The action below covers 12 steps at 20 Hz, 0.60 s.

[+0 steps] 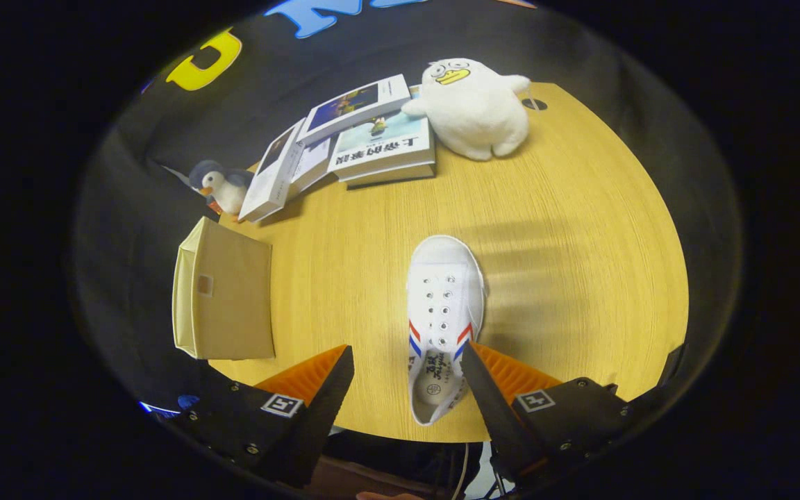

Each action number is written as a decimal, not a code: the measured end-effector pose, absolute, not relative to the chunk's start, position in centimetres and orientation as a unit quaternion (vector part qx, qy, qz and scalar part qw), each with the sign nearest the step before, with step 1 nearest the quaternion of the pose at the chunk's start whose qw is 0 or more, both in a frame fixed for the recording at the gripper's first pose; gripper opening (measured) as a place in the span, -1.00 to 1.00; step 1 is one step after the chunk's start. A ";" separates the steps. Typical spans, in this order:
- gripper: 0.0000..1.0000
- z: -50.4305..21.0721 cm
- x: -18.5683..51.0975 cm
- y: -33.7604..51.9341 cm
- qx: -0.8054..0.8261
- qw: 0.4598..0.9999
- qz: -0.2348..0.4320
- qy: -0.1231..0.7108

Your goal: Open the storage box then place both shoes into the box .Put the left shoe in first, then the right shoe, with the right side of both shoes facing outward in a uniform manner.

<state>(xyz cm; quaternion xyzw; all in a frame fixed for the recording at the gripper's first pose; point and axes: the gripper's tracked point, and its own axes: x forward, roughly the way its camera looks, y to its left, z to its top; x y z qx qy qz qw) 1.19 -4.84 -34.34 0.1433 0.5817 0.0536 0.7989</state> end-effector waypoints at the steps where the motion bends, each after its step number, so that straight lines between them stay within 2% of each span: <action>1: 0.91 -35.0 1.0 -5.0 0.152 0.796 0.054 0.583; 4: 0.75 -36.8 0.3 -5.9 0.157 0.786 0.039 0.597; 11: 0.67 -41.5 0.1 -8.5 0.096 0.781 0.021 0.617; 12: 0.48 -41.9 0.1 -8.5 0.089 0.778 0.022 0.622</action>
